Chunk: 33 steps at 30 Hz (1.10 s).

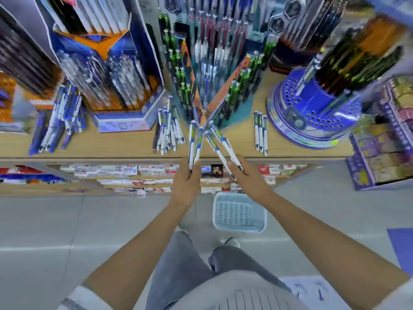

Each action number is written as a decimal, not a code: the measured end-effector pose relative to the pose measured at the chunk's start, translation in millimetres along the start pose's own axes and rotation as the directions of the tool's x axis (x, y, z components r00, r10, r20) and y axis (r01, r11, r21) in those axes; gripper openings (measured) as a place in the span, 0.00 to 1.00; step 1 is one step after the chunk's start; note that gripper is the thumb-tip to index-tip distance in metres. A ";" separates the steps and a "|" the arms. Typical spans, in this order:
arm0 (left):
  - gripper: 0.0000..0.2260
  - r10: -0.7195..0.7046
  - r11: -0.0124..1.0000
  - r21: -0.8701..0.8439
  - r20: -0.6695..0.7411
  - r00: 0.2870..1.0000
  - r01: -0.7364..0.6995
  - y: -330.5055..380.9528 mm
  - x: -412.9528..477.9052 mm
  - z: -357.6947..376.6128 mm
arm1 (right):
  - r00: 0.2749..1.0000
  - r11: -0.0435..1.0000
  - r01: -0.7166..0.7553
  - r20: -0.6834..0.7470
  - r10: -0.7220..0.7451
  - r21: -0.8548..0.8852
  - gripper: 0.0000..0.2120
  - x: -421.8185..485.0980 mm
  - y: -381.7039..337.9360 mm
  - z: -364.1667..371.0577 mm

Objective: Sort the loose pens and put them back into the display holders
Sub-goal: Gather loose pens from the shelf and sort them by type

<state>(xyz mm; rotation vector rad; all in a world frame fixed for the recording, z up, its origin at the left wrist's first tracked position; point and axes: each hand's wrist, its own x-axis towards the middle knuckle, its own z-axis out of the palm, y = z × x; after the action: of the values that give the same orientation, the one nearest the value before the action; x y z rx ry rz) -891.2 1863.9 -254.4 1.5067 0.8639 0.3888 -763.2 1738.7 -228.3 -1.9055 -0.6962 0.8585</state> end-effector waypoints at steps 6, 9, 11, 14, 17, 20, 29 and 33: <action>0.15 -0.066 0.998 0.023 0.093 0.993 0.064 13.5 -18.9 83.7 | 0.988 0.998 -0.053 -0.149 0.047 -0.034 0.15 -29.6 43.5 -78.2; 0.12 -0.073 0.997 0.049 0.163 0.984 0.066 25.6 -8.4 113.2 | 0.968 0.995 -0.098 -0.233 0.090 -0.021 0.14 -23.9 59.1 -108.5; 0.13 -0.102 0.993 0.087 0.201 0.974 0.086 30.3 5.1 129.6 | 0.953 0.993 -0.121 -0.279 0.119 0.008 0.11 -13.3 68.1 -124.4; 0.17 -0.124 0.985 0.141 0.214 0.969 0.095 28.3 31.0 149.8 | 0.929 0.988 -0.153 -0.340 0.144 0.002 0.10 7.0 77.3 -139.3; 0.14 -0.135 0.975 0.199 0.194 0.972 0.096 33.4 54.6 166.5 | 0.919 0.977 -0.205 -0.355 0.172 -0.059 0.09 28.8 82.1 -147.4; 0.13 -0.169 0.962 0.239 0.144 0.975 0.132 34.9 78.2 175.5 | 0.922 0.965 -0.244 -0.332 0.201 -0.093 0.09 47.5 79.5 -152.1; 0.12 -0.115 0.848 0.529 0.133 0.984 0.028 45.6 111.9 174.5 | 0.928 0.961 -0.241 -0.323 0.186 -0.137 0.05 85.3 74.0 -140.3; 0.16 -0.030 0.775 0.630 0.112 0.993 -0.047 39.2 114.7 174.0 | 0.928 0.981 -0.184 -0.339 0.153 -0.061 0.09 85.5 69.0 -136.1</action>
<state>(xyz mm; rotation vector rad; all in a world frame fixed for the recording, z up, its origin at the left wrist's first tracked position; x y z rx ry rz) -683.2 1826.6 -271.9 2.1352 0.9449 -0.0044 -596.0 1704.6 -266.6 -2.1504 -0.3751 0.5917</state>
